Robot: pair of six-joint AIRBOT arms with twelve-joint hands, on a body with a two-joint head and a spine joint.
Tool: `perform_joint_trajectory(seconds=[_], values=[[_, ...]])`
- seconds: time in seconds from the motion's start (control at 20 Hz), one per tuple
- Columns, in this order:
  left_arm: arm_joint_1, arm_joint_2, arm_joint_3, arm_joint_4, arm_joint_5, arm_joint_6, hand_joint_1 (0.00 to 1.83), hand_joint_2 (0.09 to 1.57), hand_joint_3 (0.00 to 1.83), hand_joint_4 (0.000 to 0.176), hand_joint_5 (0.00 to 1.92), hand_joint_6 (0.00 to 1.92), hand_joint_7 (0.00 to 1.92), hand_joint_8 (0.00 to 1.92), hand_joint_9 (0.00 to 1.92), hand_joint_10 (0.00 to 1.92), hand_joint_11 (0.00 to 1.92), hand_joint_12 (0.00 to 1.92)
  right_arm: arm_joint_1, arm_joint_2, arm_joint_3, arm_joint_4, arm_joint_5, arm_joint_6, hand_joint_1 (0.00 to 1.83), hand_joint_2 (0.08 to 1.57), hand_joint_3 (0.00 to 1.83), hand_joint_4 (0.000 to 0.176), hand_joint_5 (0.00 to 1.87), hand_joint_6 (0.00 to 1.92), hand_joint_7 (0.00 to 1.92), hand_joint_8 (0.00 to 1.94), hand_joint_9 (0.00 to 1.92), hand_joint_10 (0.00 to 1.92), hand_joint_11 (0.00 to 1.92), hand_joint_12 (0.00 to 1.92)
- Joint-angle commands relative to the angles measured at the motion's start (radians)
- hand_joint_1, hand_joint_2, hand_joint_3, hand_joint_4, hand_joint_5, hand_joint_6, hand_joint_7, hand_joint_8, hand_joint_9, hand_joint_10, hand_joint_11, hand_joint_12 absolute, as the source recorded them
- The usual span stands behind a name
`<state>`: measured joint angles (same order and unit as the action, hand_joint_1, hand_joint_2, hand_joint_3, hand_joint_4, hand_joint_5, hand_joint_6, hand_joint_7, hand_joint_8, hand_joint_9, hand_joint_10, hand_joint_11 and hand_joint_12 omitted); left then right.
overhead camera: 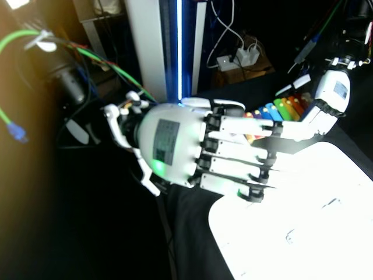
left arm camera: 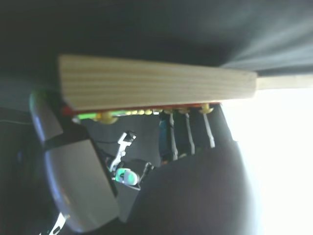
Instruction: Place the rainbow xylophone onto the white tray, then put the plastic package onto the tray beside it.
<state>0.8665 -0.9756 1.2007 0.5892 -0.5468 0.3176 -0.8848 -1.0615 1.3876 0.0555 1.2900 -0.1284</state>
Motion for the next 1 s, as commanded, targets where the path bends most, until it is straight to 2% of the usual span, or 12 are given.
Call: perform_joint_trajectory(seconds=[0.0, 0.05, 0.1, 0.25, 0.35, 0.4, 0.5, 0.55, 0.65, 0.75, 0.8, 0.95], values=[[0.011, -0.006, -0.005, 0.008, 0.006, 0.001, 1.31, 1.23, 0.0, 0.015, 0.32, 1.52, 0.71, 1.45, 0.51, 1.48, 0.48, 1.49, 0.009, 0.001, 0.001, 0.03, 0.123, 0.011, 0.93, 0.89, 0.0, 0.121, 0.25, 0.01, 0.32, 0.0, 0.28, 0.0, 0.02, 0.66], [0.011, -0.005, -0.005, 0.0, 0.002, 0.006, 1.31, 1.23, 0.0, 0.015, 0.32, 1.52, 0.71, 1.45, 0.51, 1.48, 0.48, 1.49, 0.009, 0.001, 0.001, 0.03, 0.123, 0.011, 0.93, 0.89, 0.0, 0.121, 0.25, 0.01, 0.32, 0.0, 0.28, 0.0, 0.02, 0.66], [0.011, -0.003, -0.005, -0.011, -0.002, 0.014, 1.3, 1.24, 0.0, 0.036, 0.3, 1.53, 0.7, 1.45, 0.51, 1.43, 0.49, 1.46, 0.009, 0.001, 0.002, 0.03, 0.123, 0.011, 0.94, 0.9, 0.0, 0.11, 0.25, 0.01, 0.32, 0.0, 0.28, 0.0, 0.02, 0.66], [0.011, 0.007, -0.007, -0.059, -0.017, 0.053, 1.31, 1.22, 0.0, 0.032, 0.37, 1.44, 0.74, 1.4, 0.53, 1.37, 0.47, 1.43, 0.009, 0.001, 0.002, 0.03, 0.123, 0.011, 0.94, 0.88, 0.0, 0.106, 0.26, 0.01, 0.33, 0.0, 0.28, 0.0, 0.02, 0.66], [0.011, 0.015, -0.008, -0.098, -0.03, 0.084, 1.31, 1.23, 0.0, 0.043, 0.34, 1.42, 0.72, 1.42, 0.5, 1.35, 0.45, 1.41, 0.009, 0.001, 0.002, 0.03, 0.123, 0.011, 0.93, 0.89, 0.0, 0.102, 0.26, 0.01, 0.33, 0.0, 0.28, 0.0, 0.02, 0.66], [0.011, 0.018, -0.007, -0.114, -0.036, 0.093, 1.3, 1.23, 0.0, 0.062, 0.32, 1.45, 0.71, 1.43, 0.49, 1.32, 0.41, 1.4, 0.009, 0.001, 0.002, 0.03, 0.123, 0.011, 0.93, 0.89, 0.0, 0.092, 0.26, 0.01, 0.33, 0.0, 0.29, 0.01, 0.03, 0.67], [0.011, 0.026, -0.01, -0.151, -0.048, 0.123, 1.31, 1.22, 0.0, 0.062, 0.33, 1.46, 0.72, 1.42, 0.49, 1.32, 0.41, 1.4, 0.009, 0.001, 0.003, 0.03, 0.123, 0.011, 0.93, 0.89, 0.0, 0.095, 0.27, 0.01, 0.33, 0.0, 0.3, 0.01, 0.03, 0.67], [0.011, 0.03, -0.011, -0.17, -0.058, 0.137, 1.31, 1.22, 0.0, 0.034, 0.38, 1.43, 0.74, 1.4, 0.51, 1.35, 0.45, 1.4, 0.009, 0.001, 0.003, 0.03, 0.123, 0.011, 0.95, 0.89, 0.0, 0.092, 0.28, 0.01, 0.33, 0.0, 0.3, 0.01, 0.03, 0.67], [0.011, 0.037, -0.011, -0.199, -0.081, 0.149, 1.15, 1.27, 0.01, 0.03, 0.57, 1.53, 0.7, 1.45, 0.54, 1.38, 0.49, 1.46, 0.009, 0.001, 0.003, 0.03, 0.123, 0.011, 0.96, 0.89, 0.0, 0.085, 0.28, 0.01, 0.33, 0.0, 0.3, 0.01, 0.03, 0.67], [0.011, 0.047, -0.011, -0.238, -0.114, 0.162, 1.27, 1.24, 0.0, 0.017, 0.42, 1.49, 0.73, 1.42, 0.51, 1.47, 0.45, 1.57, 0.009, 0.001, 0.003, 0.03, 0.123, 0.011, 0.96, 0.88, 0.0, 0.089, 0.28, 0.01, 0.34, 0.0, 0.3, 0.0, 0.03, 0.67], [0.011, 0.05, -0.011, -0.248, -0.124, 0.164, 1.16, 1.26, 0.0, 0.017, 0.6, 1.48, 0.74, 1.43, 0.56, 1.5, 0.5, 1.6, 0.009, 0.001, 0.003, 0.03, 0.123, 0.011, 0.95, 0.87, 0.0, 0.085, 0.28, 0.01, 0.35, 0.01, 0.3, 0.0, 0.03, 0.67], [0.011, 0.066, -0.011, -0.293, -0.179, 0.172, 1.13, 1.28, 0.0, 0.0, 0.63, 1.43, 0.73, 1.52, 0.57, 1.67, 0.51, 1.8, 0.009, 0.001, 0.003, 0.03, 0.123, 0.011, 0.95, 0.86, 0.0, 0.081, 0.3, 0.01, 0.35, 0.01, 0.3, 0.0, 0.02, 0.67]])
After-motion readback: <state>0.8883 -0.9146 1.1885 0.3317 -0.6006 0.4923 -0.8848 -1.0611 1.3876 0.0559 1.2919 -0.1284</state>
